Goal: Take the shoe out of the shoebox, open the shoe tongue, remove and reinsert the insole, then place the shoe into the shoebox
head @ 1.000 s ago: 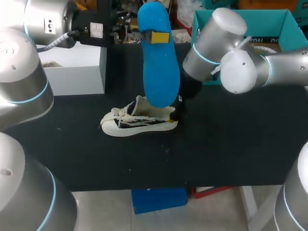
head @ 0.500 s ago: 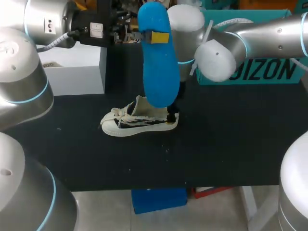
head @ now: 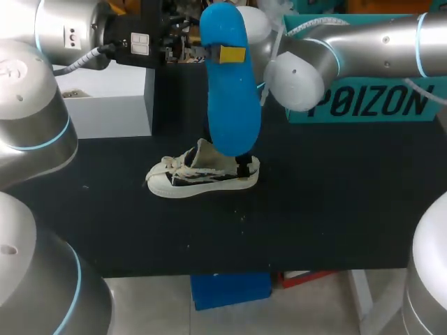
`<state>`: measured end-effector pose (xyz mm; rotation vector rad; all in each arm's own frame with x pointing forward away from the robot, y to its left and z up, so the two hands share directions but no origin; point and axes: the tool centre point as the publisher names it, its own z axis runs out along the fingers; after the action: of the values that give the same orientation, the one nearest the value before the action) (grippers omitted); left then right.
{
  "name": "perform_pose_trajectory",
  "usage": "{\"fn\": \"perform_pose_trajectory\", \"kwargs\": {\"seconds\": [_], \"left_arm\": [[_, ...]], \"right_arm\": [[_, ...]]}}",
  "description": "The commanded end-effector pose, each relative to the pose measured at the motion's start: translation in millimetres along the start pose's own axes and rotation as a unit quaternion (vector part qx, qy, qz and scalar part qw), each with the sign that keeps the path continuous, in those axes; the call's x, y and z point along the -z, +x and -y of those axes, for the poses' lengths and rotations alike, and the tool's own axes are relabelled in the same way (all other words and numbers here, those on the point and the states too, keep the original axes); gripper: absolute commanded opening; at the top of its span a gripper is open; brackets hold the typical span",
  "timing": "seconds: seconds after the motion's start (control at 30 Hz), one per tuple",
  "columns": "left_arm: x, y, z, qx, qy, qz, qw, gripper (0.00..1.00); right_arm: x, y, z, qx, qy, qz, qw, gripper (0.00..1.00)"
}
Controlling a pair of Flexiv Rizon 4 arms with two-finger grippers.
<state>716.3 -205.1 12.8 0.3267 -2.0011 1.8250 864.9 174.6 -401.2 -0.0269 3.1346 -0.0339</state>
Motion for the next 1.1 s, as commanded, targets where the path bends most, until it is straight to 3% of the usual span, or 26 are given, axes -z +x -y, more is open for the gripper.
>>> {"fn": "perform_pose_trajectory", "kwargs": {"seconds": [0.03, 0.13, 0.33, 0.5, 0.67, 1.1], "left_arm": [[-0.9, 0.2, -0.7, 0.000, 0.000, 0.001, 1.000, 0.00], [-0.9, 0.2, -0.7, 0.000, 0.000, 0.001, 1.000, 0.00], [-0.9, 0.2, -0.7, 0.000, 0.000, 0.001, 1.000, 0.00], [-0.9, 0.2, -0.7, 0.000, 0.000, 0.001, 1.000, 0.00], [-0.9, 0.2, -0.7, 0.000, 0.000, 0.001, 1.000, 0.00], [-0.9, 0.2, -0.7, 0.000, 0.000, 0.001, 1.000, 0.00]], "right_arm": [[-2.0, -0.7, 0.6, 0.004, -0.005, -0.002, 1.000, 1.00], [-2.7, -0.9, 0.4, 0.010, -0.021, -0.003, 1.000, 1.00], [-3.6, 0.1, -0.5, 0.026, -0.090, -0.009, 0.996, 1.00], [-6.3, 0.8, -1.8, 0.032, -0.118, -0.018, 0.992, 1.00], [-8.7, 0.8, -2.5, 0.032, -0.188, -0.012, 0.982, 1.00], [-10.0, -1.6, -6.1, 0.047, -0.284, -0.003, 0.958, 1.00]]}}
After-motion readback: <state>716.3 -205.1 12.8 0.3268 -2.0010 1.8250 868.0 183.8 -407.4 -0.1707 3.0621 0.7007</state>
